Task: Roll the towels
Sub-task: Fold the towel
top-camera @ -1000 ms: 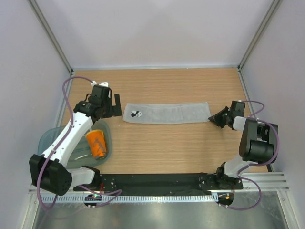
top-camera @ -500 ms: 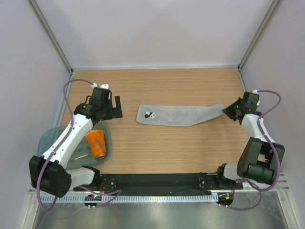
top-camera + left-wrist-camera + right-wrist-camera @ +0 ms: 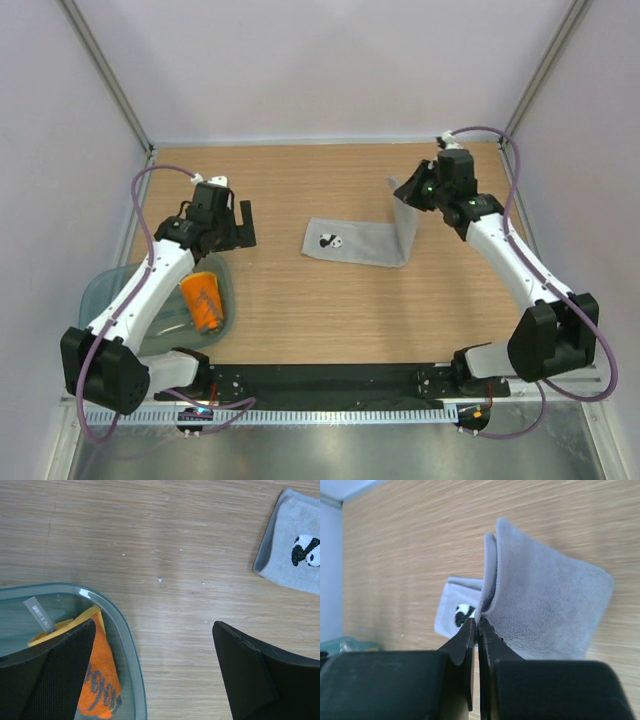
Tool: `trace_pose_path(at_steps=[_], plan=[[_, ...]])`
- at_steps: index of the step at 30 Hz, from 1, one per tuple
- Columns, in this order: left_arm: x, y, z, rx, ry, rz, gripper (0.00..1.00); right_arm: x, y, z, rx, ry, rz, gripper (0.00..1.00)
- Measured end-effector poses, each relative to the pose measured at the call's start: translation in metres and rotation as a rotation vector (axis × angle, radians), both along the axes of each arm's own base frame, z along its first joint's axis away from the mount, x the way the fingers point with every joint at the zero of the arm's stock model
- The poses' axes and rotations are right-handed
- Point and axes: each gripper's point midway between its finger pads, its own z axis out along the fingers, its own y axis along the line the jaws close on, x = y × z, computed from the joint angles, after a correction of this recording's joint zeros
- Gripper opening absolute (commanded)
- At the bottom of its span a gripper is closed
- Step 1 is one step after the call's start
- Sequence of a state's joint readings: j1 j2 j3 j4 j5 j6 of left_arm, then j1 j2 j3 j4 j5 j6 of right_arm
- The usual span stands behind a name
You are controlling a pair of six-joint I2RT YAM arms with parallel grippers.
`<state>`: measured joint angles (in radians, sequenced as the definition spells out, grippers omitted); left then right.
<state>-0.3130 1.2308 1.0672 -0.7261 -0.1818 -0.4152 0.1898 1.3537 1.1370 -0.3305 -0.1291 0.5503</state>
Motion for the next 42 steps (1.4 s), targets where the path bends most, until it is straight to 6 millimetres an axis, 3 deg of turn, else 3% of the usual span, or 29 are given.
trace_pose_path(at_steps=[6,16,20,24,26,27,30,34,38,42], plan=[[-0.001,0.001,0.005,-0.001,-0.018,0.004,1.00,0.001,0.071,-0.002,-0.026,0.007,0.138,0.01],[-0.002,0.002,0.007,0.001,-0.023,0.006,1.00,0.006,0.139,-0.026,-0.074,0.037,0.204,0.01],[-0.002,0.002,0.007,0.001,-0.023,0.006,1.00,-0.001,0.166,-0.039,-0.078,0.050,0.237,0.01],[-0.002,0.003,0.007,0.001,-0.023,0.007,1.00,-0.015,0.209,-0.063,-0.069,0.064,0.303,0.02],[-0.002,0.003,0.007,0.002,-0.023,0.007,1.00,-0.021,0.226,-0.080,-0.070,0.081,0.332,0.12],[-0.002,0.003,0.007,0.003,-0.023,0.008,1.00,-0.023,0.234,-0.089,-0.073,0.091,0.344,0.26],[-0.001,0.004,0.007,0.007,-0.024,0.011,1.00,-0.035,0.253,-0.126,-0.085,0.144,0.380,0.51],[-0.001,0.004,0.007,0.009,-0.025,0.013,1.00,-0.045,0.254,-0.160,-0.112,0.212,0.386,0.65],[-0.001,0.005,0.007,0.014,-0.027,0.017,1.00,-0.044,0.252,-0.156,-0.107,0.208,0.381,0.75],[-0.001,0.007,0.006,0.021,-0.025,0.021,1.00,-0.041,0.253,-0.127,-0.091,0.169,0.391,0.79]])
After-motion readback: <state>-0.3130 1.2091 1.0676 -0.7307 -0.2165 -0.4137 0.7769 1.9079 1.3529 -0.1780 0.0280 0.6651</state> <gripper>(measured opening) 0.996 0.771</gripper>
